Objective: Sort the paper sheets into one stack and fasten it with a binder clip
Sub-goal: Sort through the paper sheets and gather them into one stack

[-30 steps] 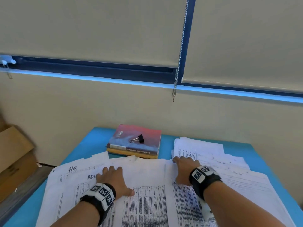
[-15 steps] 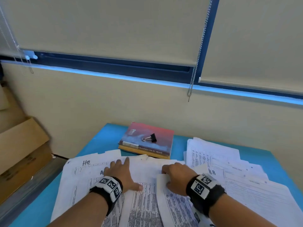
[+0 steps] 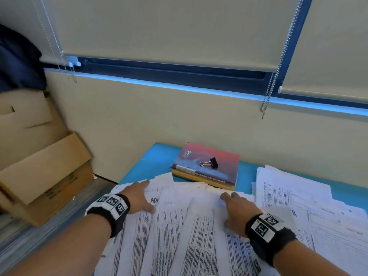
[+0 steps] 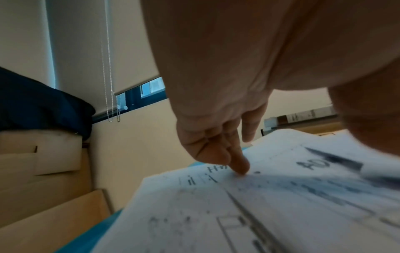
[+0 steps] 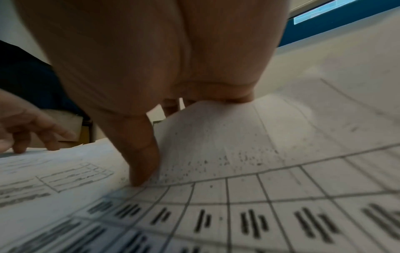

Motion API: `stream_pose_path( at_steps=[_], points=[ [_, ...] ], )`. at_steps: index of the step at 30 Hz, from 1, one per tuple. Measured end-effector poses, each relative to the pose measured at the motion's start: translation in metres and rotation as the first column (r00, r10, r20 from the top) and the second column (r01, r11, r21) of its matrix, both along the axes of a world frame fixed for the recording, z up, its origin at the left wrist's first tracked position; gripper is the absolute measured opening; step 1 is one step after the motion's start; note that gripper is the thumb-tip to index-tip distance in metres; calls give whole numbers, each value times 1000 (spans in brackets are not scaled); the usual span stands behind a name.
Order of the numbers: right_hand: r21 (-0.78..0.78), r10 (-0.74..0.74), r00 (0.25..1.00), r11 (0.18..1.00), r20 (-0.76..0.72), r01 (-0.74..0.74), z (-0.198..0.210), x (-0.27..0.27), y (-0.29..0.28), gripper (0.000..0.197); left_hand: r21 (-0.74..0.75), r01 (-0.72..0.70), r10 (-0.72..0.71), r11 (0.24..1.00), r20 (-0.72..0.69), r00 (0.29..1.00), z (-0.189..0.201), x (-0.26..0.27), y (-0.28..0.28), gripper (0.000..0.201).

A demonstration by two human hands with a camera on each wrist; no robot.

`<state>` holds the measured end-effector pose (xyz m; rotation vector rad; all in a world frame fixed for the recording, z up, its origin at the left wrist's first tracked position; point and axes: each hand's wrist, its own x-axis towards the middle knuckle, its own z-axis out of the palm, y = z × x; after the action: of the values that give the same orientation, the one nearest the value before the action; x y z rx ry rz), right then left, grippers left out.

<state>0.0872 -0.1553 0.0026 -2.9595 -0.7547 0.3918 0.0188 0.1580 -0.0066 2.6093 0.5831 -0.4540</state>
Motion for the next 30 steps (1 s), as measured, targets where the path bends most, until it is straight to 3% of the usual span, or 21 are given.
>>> stream_pose_path(
  at_steps=[4,8,13,18,25,27,30],
  points=[
    [-39,-37,998,999,-60,35,2,0,0,44,96,89,-86,991,-31,996,-7,2,-17,129],
    [-48,15,1000,999,-15,-16,3,-2,1,26,210,222,-222,952,-25,975,-7,7,-32,118],
    [-9,62,998,998,17,-62,7,-8,-4,5,192,246,-241,950,-48,969,-10,7,-40,117],
    [38,13,993,999,-117,-8,6,-13,-8,5,173,265,-266,949,-16,964,-12,3,-44,99],
    [13,17,994,1000,-111,-16,4,-14,-6,12,169,269,-294,948,148,944,-6,-7,-50,87],
    [11,13,994,1000,-111,-11,3,-15,-5,11,87,241,-253,967,182,950,-6,-11,-51,79],
    [19,6,993,1000,-119,-4,3,-16,-7,10,-215,96,-41,972,245,969,-11,-15,-45,77]
  ],
)
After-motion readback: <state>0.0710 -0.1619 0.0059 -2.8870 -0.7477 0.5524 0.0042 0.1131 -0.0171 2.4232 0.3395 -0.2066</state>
